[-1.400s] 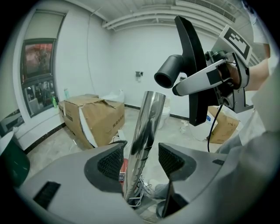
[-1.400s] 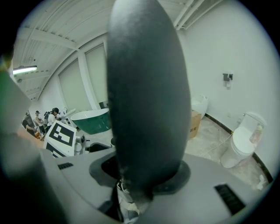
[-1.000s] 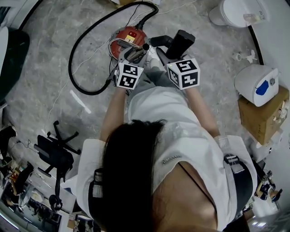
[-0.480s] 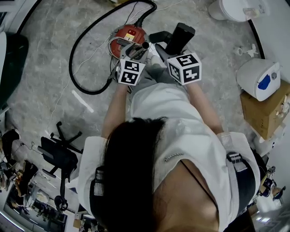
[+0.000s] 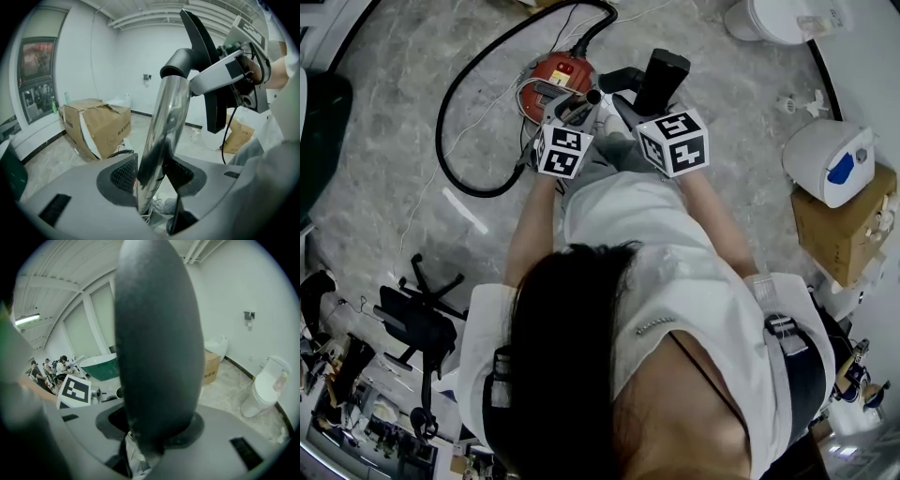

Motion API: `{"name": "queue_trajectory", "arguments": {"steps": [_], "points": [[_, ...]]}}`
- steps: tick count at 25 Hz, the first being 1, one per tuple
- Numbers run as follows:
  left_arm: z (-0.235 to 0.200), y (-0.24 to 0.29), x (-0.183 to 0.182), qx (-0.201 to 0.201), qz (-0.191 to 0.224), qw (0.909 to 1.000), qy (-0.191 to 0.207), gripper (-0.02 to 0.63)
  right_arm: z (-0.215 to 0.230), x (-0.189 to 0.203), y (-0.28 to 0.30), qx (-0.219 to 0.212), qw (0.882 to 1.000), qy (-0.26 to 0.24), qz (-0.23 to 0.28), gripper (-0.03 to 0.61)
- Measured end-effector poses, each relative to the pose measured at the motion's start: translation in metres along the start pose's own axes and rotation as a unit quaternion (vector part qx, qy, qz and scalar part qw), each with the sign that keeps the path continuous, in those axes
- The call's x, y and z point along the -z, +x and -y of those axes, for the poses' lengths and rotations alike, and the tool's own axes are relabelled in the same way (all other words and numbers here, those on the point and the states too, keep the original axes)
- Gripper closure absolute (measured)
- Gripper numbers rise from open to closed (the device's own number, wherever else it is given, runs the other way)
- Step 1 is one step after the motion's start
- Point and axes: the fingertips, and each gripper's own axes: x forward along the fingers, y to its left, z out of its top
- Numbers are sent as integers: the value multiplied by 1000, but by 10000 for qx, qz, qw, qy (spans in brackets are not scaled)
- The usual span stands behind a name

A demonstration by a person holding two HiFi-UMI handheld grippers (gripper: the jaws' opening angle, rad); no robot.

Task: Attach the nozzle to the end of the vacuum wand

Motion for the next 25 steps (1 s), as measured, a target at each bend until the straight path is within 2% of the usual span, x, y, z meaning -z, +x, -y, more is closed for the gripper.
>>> {"name": "queue_trajectory", "arguments": {"steps": [3,13,17,19,25], "points": [[-2,0,0,-93,53,9999,-89,431,-2,1,-1,-49,10000,-35,-12,407],[-3,0,2,-162,29,9999,28,440,-11,8,-1,-57,9993,-354,-139,407],[-5,1,2,-189,92,9998,-9,440,-14,21,6,-272,9981,-335,-450,407],[-4,1,1,-192,106,9998,-4,440,-16,21,7,-358,9980,-254,-464,407],[-3,0,2,-204,83,9997,49,442,-26,15,13,-501,9963,-474,-520,407]]}}
